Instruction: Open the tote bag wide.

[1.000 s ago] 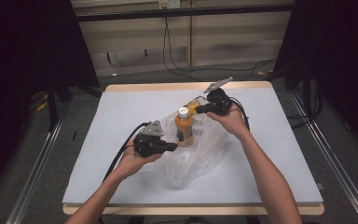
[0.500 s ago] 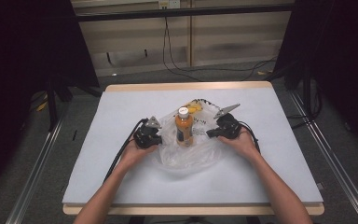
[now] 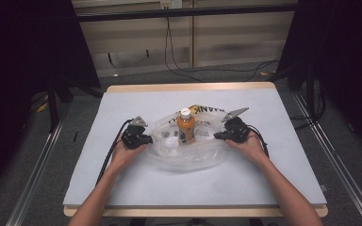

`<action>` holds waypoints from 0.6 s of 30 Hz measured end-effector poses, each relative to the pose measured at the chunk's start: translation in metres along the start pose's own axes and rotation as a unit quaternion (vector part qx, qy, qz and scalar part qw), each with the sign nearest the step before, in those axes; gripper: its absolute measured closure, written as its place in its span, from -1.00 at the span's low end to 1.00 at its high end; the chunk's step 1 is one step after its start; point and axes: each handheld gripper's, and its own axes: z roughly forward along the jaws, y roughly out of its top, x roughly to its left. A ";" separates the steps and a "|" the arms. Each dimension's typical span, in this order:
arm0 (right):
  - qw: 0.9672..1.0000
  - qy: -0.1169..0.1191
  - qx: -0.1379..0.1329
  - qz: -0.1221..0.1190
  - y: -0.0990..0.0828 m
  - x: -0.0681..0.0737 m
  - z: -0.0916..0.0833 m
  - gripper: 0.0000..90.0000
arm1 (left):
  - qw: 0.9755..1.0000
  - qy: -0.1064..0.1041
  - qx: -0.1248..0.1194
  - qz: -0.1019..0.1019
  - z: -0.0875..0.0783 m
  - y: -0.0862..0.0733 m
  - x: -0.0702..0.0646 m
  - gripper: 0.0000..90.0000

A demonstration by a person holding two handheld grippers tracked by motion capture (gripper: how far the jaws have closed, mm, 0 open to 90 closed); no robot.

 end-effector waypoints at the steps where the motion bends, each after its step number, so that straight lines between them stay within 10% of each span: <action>1: 1.000 -0.003 -0.004 0.004 -0.001 -0.001 -0.001 1.00 | 1.000 -0.002 -0.003 0.001 -0.003 0.001 -0.001 1.00; 10: 0.996 0.002 -0.090 0.011 0.001 0.008 -0.028 0.98 | 0.997 -0.022 -0.067 0.013 -0.023 0.008 -0.018 0.93; 18: 0.985 0.008 -0.169 0.020 -0.003 0.024 -0.055 -0.05 | 0.991 -0.009 -0.129 0.034 -0.045 0.010 -0.043 0.19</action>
